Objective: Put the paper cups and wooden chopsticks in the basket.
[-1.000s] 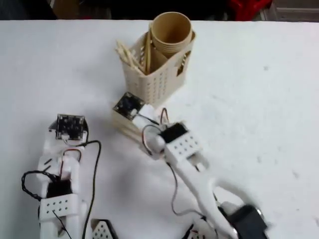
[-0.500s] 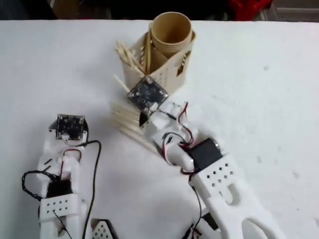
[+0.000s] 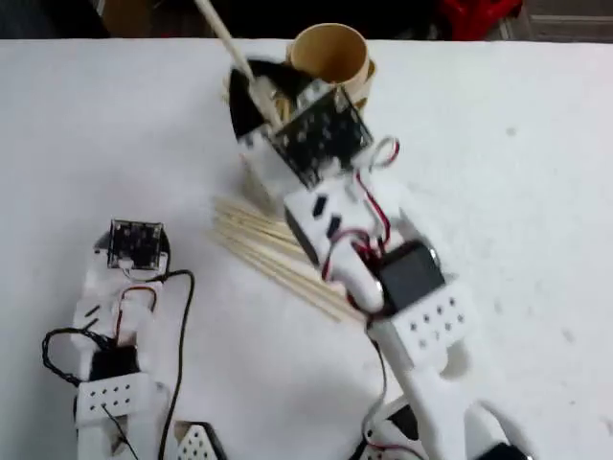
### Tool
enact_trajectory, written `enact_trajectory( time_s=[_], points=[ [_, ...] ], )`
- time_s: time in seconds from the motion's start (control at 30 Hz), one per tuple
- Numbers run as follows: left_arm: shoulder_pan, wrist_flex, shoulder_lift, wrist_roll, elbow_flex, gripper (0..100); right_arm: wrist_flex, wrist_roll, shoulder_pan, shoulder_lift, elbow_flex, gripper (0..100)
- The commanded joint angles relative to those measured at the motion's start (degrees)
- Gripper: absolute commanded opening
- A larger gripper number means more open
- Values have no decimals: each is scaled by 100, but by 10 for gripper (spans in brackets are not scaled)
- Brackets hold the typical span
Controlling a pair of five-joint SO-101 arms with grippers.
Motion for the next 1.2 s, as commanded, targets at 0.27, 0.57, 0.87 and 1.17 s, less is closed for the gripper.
enact_trajectory(
  time_s=[0.27,0.57,0.87,1.17],
  points=[
    [57,18,-84,44,0,190,-330,-53,505,2308,-1741,19],
    [57,18,-84,44,0,190,-620,-563,620,1851,-774,159],
    [57,18,-84,44,0,190,2615,-571,409,716,-703,32],
    [57,18,-84,44,0,190,4857,281,-453,-48,967,69]
  ],
)
